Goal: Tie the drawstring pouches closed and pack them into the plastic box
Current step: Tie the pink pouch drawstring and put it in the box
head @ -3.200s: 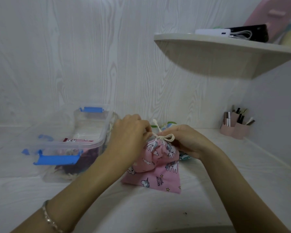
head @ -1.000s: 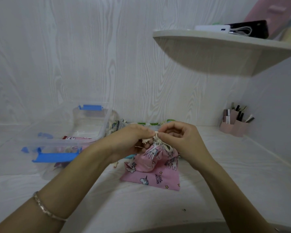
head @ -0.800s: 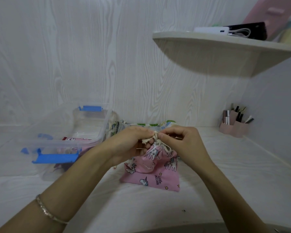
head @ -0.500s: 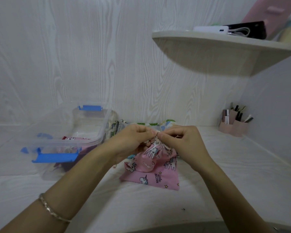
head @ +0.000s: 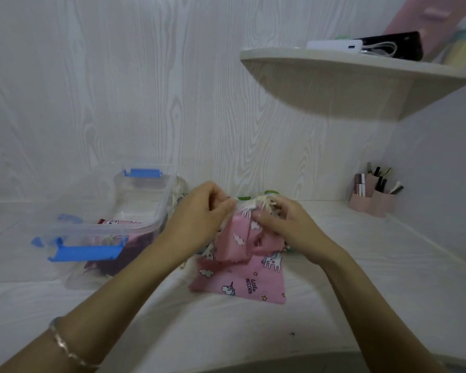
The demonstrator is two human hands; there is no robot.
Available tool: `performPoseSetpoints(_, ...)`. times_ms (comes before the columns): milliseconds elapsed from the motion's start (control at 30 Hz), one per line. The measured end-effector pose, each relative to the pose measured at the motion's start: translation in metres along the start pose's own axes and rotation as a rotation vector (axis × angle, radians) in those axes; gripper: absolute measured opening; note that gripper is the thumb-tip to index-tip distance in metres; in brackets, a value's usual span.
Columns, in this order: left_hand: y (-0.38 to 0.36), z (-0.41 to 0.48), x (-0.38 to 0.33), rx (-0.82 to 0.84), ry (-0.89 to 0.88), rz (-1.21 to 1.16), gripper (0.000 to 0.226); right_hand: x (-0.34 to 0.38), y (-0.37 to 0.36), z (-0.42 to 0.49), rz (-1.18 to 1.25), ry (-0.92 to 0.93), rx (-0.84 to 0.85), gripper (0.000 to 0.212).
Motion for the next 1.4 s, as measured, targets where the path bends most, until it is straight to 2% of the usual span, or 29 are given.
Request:
performPoseSetpoints(33,-0.001,-0.003,0.003,0.010,0.064,-0.008,0.055,0.004,0.008,0.001,0.054,0.013,-0.071,0.015)
performPoseSetpoints(67,-0.020,-0.006,0.015,0.165,0.196,-0.116,0.077,0.009,0.015,0.003,0.091,0.035,-0.120,0.016)
performPoseSetpoints(133,-0.087,-0.035,0.030,0.704,0.540,-0.591,0.111,0.023,0.021,0.007,0.117,0.089,-0.175,0.014)
performPoseSetpoints(167,-0.109,-0.046,0.023,0.869,0.624,-0.878,0.120,0.032,0.021,0.009,0.124,0.112,-0.182,0.010)
performPoseSetpoints(200,-0.118,-0.045,0.016,0.915,0.643,-1.106,0.125,0.041,0.018,0.011,0.136,0.134,-0.184,0.007)
performPoseSetpoints(267,-0.115,-0.030,0.005,0.881,0.616,-1.376,0.125,0.064,0.016,0.012,0.143,0.204,-0.192,0.007)
performPoseSetpoints(333,-0.100,-0.011,-0.007,0.805,0.533,-1.496,0.124,0.092,0.016,0.008,0.131,0.296,-0.208,0.005)
performPoseSetpoints(500,-0.032,0.030,-0.038,0.600,0.221,-1.529,0.109,0.162,0.003,-0.005,0.037,0.529,-0.185,0.014)
performPoseSetpoints(667,0.057,0.049,-0.028,0.348,0.150,-1.490,0.109,0.183,-0.026,0.020,0.001,0.581,-0.127,0.020)
performPoseSetpoints(800,0.108,0.049,0.013,0.217,0.213,-1.397,0.101,0.176,-0.056,0.063,0.104,0.544,-0.055,0.018)
performPoseSetpoints(1000,0.132,0.050,0.096,0.110,0.405,-1.315,0.087,0.146,-0.101,0.122,0.279,0.412,0.057,0.018)
performPoseSetpoints(1167,0.114,0.060,0.144,0.132,0.572,-1.201,0.079,0.115,-0.120,0.150,0.253,0.279,0.136,0.017)
performPoseSetpoints(1333,0.088,0.073,0.178,0.237,0.662,-1.120,0.080,0.099,-0.142,0.163,0.045,0.224,0.293,0.021)
performPoseSetpoints(1400,0.083,0.068,0.191,0.275,0.734,-1.066,0.074,0.095,-0.150,0.164,-0.019,0.212,0.340,0.020)
Point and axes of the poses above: each hand's wrist, its own z-axis towards the middle knuckle, its own y-axis out of the back of the hand, x = y × z, the point moved 10 cm from there along z, towards the middle knuckle, and after that the axes turned 10 degrees about x, right-handed, at the moved point
